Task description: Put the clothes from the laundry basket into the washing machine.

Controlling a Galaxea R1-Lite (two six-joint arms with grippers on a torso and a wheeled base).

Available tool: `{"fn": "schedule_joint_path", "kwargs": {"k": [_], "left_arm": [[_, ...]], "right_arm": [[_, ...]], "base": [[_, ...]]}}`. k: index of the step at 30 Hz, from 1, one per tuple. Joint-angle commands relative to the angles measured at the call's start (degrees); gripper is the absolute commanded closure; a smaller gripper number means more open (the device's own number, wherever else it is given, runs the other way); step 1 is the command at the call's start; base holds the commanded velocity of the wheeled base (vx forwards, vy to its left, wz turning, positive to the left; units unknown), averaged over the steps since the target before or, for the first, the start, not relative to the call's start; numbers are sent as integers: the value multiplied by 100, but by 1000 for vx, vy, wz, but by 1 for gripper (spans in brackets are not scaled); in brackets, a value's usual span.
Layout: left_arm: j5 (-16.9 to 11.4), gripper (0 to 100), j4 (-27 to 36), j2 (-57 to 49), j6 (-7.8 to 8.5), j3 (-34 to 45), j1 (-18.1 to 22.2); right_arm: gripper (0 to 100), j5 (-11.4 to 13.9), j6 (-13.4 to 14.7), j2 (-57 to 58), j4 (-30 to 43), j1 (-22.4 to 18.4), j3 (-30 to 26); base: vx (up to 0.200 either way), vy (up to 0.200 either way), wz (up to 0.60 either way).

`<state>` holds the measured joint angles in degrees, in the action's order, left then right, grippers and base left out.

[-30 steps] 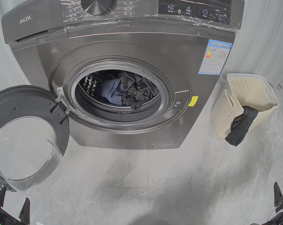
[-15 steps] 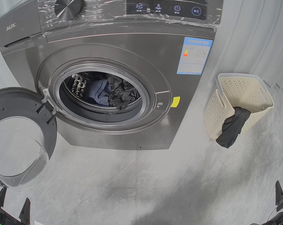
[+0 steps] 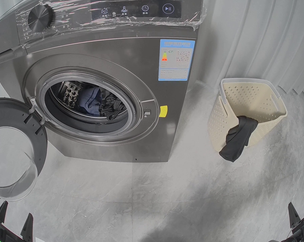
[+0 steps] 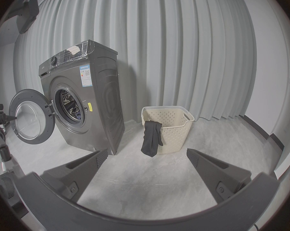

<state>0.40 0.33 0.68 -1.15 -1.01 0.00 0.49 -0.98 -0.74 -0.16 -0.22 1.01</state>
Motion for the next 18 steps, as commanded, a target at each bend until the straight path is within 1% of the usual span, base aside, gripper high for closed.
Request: {"fn": "schedule_joint_path", "kwargs": {"k": [1,8,18], "left_arm": [[4,0,2,-42,-8,84,0],[-5,0,2,-42,9,84,0],[21,0,2,-42,-26,84,0]], "right_arm": [[0,4,1,74,-2,4,-101],[0,4,-8,74,-2,4,-101],[0,4,-8,74,-2,4,-101]], "base": [[0,-200,0],[0,-200,0],[0,-200,0]]}}
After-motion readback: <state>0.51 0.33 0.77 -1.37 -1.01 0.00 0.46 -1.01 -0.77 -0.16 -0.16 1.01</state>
